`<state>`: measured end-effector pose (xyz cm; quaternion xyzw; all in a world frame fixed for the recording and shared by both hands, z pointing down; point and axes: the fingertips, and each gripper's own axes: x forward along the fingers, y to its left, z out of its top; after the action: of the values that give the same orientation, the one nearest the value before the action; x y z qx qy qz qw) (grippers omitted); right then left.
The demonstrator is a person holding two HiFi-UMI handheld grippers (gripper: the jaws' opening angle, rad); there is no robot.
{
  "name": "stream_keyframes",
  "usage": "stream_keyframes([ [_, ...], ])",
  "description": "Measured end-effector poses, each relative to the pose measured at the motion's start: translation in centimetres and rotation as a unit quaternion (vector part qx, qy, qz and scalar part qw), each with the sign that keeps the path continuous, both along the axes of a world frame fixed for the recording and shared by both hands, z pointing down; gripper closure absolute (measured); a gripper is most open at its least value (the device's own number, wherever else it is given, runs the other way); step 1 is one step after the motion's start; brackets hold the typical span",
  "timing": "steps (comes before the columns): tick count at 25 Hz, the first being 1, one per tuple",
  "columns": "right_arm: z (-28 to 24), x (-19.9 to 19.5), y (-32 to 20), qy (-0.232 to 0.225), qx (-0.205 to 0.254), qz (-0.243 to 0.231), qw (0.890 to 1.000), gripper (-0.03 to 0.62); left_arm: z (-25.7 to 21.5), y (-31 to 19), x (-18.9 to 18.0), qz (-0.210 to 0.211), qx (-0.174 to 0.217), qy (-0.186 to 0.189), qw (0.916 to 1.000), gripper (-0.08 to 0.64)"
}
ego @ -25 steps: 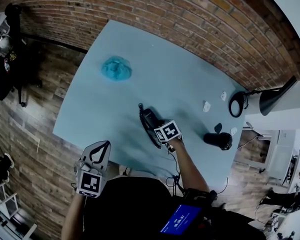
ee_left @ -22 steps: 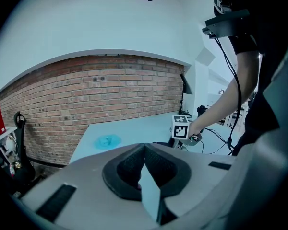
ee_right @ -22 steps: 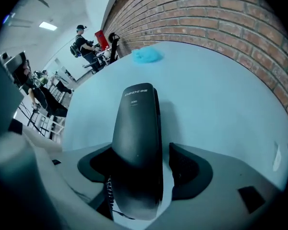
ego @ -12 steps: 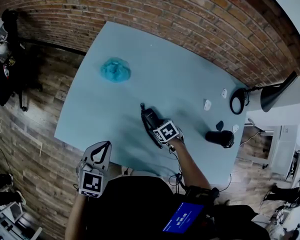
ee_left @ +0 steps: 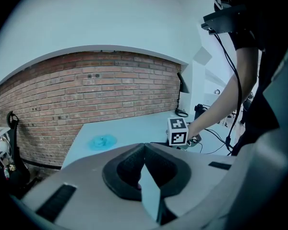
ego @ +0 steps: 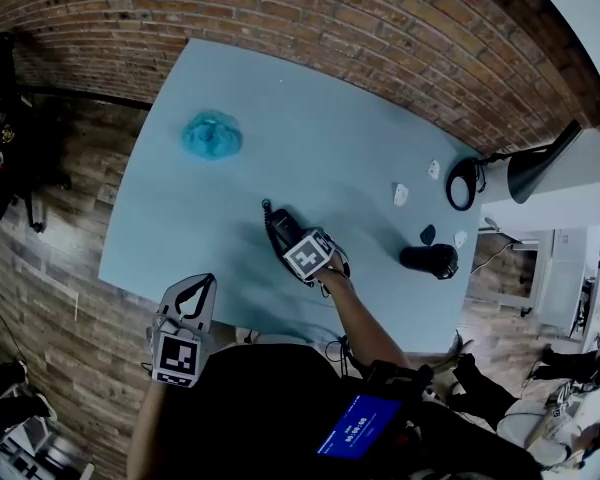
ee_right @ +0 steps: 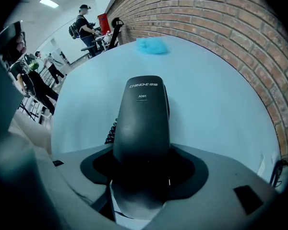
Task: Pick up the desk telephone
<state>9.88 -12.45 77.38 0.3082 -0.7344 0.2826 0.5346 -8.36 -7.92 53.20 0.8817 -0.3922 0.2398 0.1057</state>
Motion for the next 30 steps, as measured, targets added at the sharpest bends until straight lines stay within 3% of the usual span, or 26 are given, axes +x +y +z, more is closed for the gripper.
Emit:
stream_keyframes([
  [30,0.0,0.5,0.1,-0.008,0.002,0.029,1.000,0.324,1.2,-0.2,1.2,0.012,-0.008,0.013,0.9998,0.540],
])
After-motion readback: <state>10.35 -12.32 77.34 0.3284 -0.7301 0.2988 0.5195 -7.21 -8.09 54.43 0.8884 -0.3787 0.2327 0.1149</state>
